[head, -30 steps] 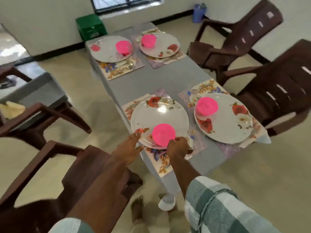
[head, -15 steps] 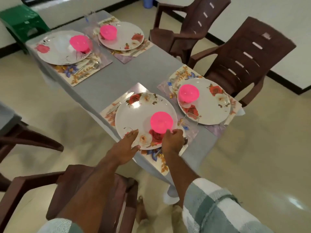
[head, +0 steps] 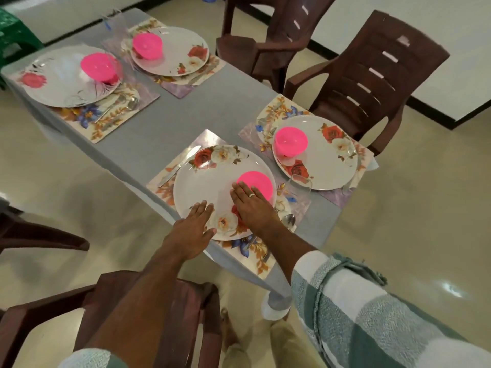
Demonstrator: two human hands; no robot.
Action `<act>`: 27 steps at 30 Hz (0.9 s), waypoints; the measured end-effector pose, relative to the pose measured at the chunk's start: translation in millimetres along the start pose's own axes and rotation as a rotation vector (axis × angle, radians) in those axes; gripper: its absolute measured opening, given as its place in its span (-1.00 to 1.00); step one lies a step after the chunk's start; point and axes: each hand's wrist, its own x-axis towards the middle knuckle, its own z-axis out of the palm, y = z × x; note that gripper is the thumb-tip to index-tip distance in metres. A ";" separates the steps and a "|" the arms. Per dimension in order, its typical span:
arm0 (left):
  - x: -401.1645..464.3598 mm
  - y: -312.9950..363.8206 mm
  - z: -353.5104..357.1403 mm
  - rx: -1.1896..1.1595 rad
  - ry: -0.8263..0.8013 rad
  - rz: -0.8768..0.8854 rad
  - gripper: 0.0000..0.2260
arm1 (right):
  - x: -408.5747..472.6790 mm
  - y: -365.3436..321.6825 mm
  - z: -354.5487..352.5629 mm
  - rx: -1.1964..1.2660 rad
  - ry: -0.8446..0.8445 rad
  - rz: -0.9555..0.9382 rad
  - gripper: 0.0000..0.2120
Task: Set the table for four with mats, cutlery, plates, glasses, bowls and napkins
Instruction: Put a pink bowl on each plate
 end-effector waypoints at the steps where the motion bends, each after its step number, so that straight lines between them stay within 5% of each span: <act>1: 0.8 0.9 0.1 -0.005 -0.001 0.002 -0.38 | 2.4 2.7 -2.4 -0.003 -0.009 0.004 -0.41; 15: -26.3 -0.8 -3.3 -0.068 0.045 -0.047 -0.39 | -23.0 -5.2 -10.8 0.075 0.016 0.036 -0.43; 27: -212.1 33.4 43.5 -0.139 0.310 -0.426 -0.36 | -118.4 -105.6 -19.7 0.106 0.100 -0.385 -0.37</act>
